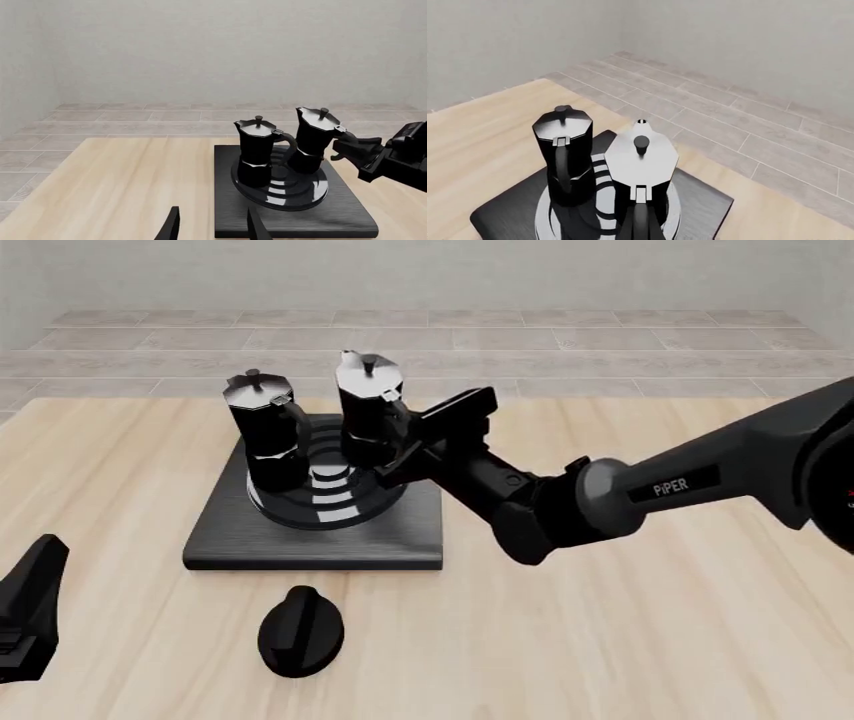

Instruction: Put both moka pots on the stove.

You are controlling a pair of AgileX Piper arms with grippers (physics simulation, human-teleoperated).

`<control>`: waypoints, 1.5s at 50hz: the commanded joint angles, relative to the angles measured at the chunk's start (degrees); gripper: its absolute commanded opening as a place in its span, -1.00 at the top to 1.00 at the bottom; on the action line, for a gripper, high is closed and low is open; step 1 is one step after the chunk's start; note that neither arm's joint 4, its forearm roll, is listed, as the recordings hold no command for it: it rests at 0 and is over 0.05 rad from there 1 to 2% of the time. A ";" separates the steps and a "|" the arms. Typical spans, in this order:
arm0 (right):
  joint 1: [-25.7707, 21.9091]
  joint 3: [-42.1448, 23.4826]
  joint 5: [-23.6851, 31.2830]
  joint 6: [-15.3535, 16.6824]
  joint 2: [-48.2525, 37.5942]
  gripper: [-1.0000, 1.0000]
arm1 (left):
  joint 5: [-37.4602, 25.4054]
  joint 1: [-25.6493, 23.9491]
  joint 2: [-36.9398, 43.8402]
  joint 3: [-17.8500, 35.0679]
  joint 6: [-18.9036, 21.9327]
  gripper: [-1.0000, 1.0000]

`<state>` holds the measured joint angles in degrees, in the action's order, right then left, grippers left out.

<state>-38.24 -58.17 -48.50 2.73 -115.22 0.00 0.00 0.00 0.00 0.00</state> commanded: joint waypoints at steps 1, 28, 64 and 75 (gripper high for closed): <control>-0.17 -1.20 -0.49 -0.72 1.20 1.00 | 0.00 0.00 0.00 0.00 0.00 -1.00; -0.98 -1.06 -0.57 -1.41 0.77 1.00 | 0.00 0.00 0.00 0.00 0.00 -1.00; -1.04 -2.18 1.26 -1.45 0.55 -1.00 | 0.00 0.00 0.00 0.00 0.00 -1.00; -0.76 -1.96 1.35 -1.50 0.83 -1.00 | 0.00 0.00 0.00 0.00 0.00 -1.00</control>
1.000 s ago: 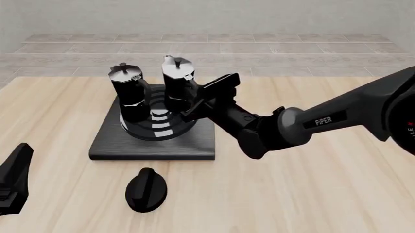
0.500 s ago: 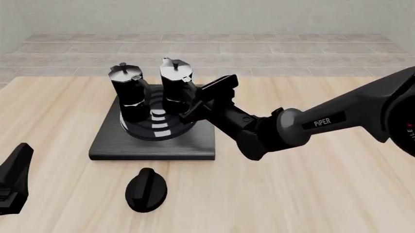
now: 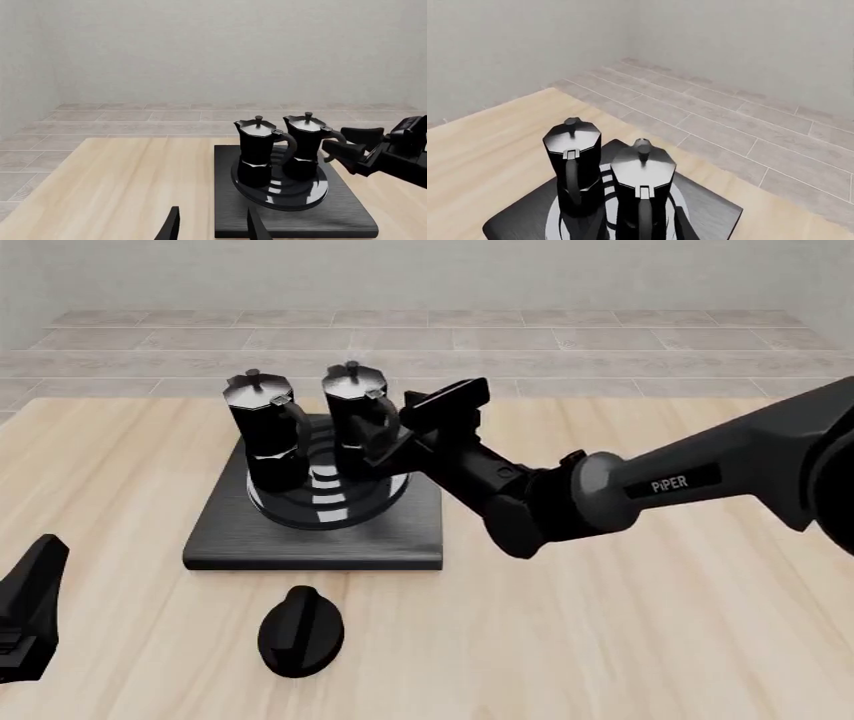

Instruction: Put both moka pots on the stove.

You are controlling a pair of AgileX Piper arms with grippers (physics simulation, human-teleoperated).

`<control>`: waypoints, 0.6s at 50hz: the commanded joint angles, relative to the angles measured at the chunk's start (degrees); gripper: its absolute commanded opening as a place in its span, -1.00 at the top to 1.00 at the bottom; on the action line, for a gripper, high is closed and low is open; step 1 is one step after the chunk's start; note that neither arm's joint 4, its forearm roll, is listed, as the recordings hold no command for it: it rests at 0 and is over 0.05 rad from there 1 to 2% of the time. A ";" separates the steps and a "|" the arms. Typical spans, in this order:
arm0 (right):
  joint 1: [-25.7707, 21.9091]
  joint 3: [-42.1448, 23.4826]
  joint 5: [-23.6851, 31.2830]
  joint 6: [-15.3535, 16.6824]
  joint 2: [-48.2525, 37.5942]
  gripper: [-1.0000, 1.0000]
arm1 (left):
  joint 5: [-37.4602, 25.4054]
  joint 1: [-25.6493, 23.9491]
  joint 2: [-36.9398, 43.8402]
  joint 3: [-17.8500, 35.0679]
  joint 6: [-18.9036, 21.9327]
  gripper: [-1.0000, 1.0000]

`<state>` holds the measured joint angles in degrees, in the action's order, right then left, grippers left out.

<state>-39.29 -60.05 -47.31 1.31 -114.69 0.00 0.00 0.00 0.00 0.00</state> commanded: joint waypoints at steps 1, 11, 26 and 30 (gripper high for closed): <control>0.25 0.18 0.07 -0.15 0.50 -1.00 | 0.00 0.00 0.00 0.00 0.00 -1.00; 1.01 2.30 -0.42 -0.50 1.96 -1.00 | 0.00 0.00 0.00 0.00 0.00 -1.00; 0.42 4.74 -0.55 -1.03 4.91 -1.00 | 0.00 0.00 0.00 0.00 0.00 -1.00; 0.23 5.78 -0.48 -1.28 6.46 -1.00 | 0.00 0.00 0.00 0.00 0.00 -1.00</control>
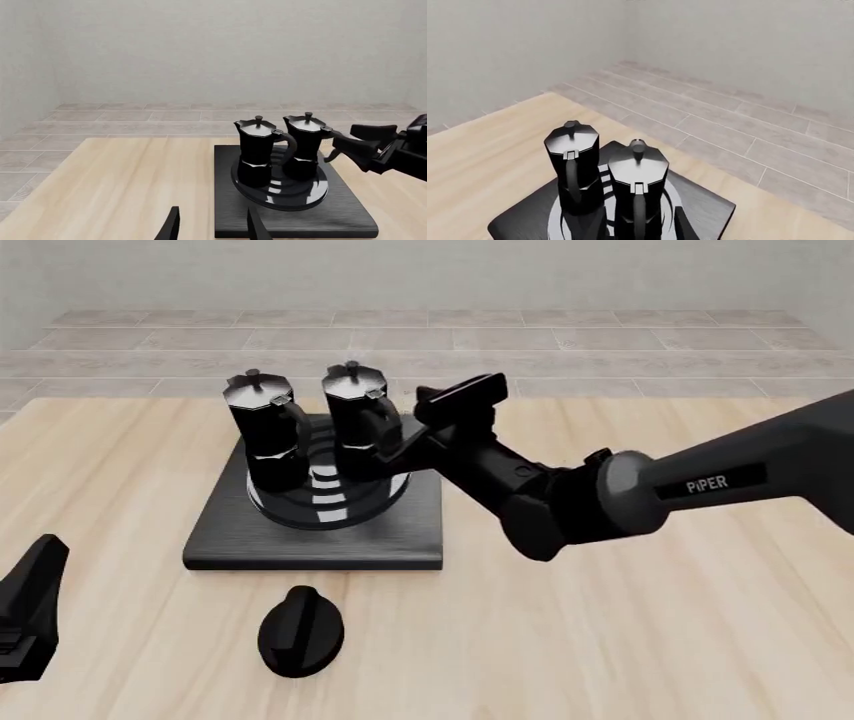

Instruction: Put both moka pots on the stove.

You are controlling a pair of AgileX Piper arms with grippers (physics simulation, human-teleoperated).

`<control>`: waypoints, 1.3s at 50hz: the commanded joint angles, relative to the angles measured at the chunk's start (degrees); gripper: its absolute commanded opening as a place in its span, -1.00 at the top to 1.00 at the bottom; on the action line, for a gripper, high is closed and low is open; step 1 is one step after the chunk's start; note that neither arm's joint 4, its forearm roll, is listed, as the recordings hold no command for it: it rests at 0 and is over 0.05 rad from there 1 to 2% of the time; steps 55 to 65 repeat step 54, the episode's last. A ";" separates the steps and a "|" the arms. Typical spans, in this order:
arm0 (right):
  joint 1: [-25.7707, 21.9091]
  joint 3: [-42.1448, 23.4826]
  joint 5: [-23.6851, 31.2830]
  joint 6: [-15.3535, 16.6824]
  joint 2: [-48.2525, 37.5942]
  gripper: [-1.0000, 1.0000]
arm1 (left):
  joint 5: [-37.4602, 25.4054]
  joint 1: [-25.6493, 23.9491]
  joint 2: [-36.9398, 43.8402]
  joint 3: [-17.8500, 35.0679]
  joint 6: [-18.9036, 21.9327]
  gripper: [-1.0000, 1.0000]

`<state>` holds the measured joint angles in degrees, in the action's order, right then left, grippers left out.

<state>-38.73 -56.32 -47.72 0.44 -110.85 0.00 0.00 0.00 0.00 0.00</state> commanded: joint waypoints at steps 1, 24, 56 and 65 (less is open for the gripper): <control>-0.42 2.52 0.02 -0.61 3.37 -1.00 | 0.00 0.00 0.00 0.00 0.00 -1.00; -1.96 7.23 1.70 -0.42 12.23 -1.00 | 0.00 0.00 0.00 0.00 0.00 -1.00; -1.10 8.61 3.81 0.30 17.77 -1.00 | 0.00 0.00 0.00 0.00 0.00 -1.00; -1.10 8.61 3.81 0.30 17.77 -1.00 | 0.00 0.00 0.00 0.00 0.00 -1.00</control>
